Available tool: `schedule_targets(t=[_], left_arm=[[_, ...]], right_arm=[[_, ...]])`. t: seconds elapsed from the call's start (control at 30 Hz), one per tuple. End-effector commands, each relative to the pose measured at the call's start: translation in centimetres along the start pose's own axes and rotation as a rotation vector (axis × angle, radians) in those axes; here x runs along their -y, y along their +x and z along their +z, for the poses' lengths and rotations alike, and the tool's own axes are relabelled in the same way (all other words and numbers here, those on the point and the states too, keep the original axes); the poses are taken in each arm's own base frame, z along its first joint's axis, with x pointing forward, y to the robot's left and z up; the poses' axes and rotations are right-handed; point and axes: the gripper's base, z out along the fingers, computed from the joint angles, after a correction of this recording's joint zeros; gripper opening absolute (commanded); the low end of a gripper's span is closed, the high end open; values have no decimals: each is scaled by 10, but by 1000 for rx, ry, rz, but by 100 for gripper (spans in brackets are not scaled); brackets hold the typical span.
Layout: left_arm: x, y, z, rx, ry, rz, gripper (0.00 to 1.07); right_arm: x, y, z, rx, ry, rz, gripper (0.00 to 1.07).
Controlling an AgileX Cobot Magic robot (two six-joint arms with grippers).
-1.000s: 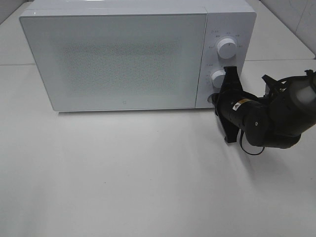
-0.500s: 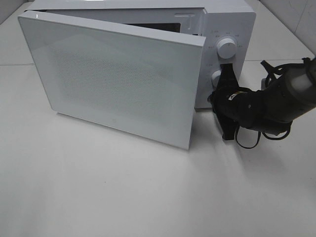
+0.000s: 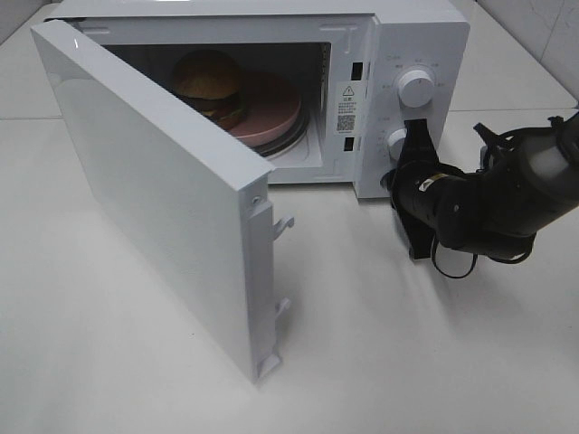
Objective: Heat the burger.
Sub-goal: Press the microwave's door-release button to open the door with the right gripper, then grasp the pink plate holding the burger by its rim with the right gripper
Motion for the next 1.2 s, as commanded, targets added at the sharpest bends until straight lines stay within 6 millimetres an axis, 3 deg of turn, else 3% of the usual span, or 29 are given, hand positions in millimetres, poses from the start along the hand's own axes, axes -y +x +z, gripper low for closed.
schedule_targets(t=[0.03, 0.2, 0.53, 1.0, 1.2], left_arm=[[0, 1, -2, 14, -4, -5, 100], [0, 1, -2, 14, -4, -5, 100], [0, 1, -2, 14, -4, -5, 100], [0, 1, -2, 14, -4, -5, 100], [0, 1, -2, 14, -4, -5, 100]], right_arm=[[-53, -20, -5, 145, -404, 51, 0], [-30, 3, -12, 50, -266, 50, 0], [-2, 18, -26, -11, -159, 47, 0], [-13, 12, -64, -73, -96, 11, 0], [-19, 10, -87, -134, -57, -103, 0]])
